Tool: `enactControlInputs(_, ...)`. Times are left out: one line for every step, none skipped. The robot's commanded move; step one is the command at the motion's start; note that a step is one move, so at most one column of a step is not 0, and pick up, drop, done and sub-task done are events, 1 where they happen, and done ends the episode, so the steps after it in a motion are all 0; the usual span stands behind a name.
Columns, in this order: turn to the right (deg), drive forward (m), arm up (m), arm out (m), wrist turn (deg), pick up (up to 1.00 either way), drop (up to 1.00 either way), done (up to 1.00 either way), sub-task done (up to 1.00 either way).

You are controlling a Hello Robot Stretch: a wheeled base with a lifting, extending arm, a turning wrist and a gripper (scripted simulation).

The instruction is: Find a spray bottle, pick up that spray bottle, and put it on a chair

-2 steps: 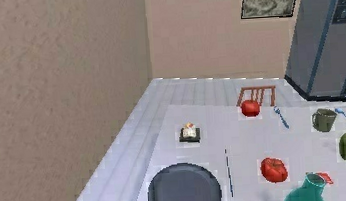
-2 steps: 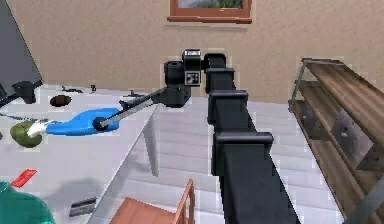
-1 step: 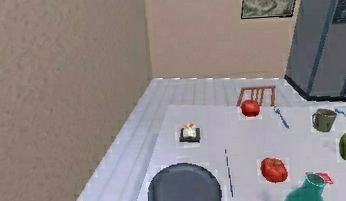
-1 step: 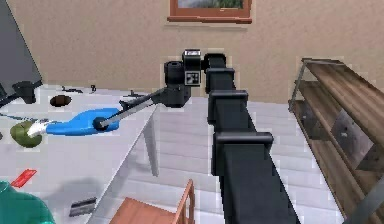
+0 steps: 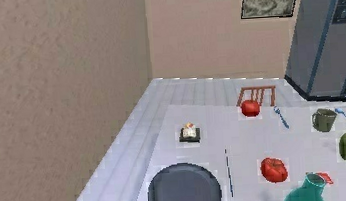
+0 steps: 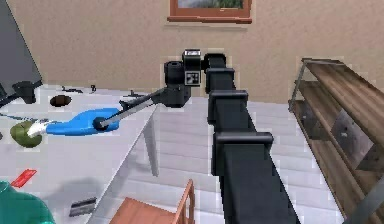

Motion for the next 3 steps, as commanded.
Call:
enactControlInputs(0.0, 0.0, 0.0, 0.0, 0.0, 0.0, 1.0, 0.0, 0.0)
enactControlInputs(0.0, 0.0, 0.0, -0.1, 0.0, 0.0, 0.0, 0.0, 0.0)
enactControlInputs(0.0, 0.0, 0.0, 0.0, 0.0, 0.0, 0.0, 1.0, 0.0)
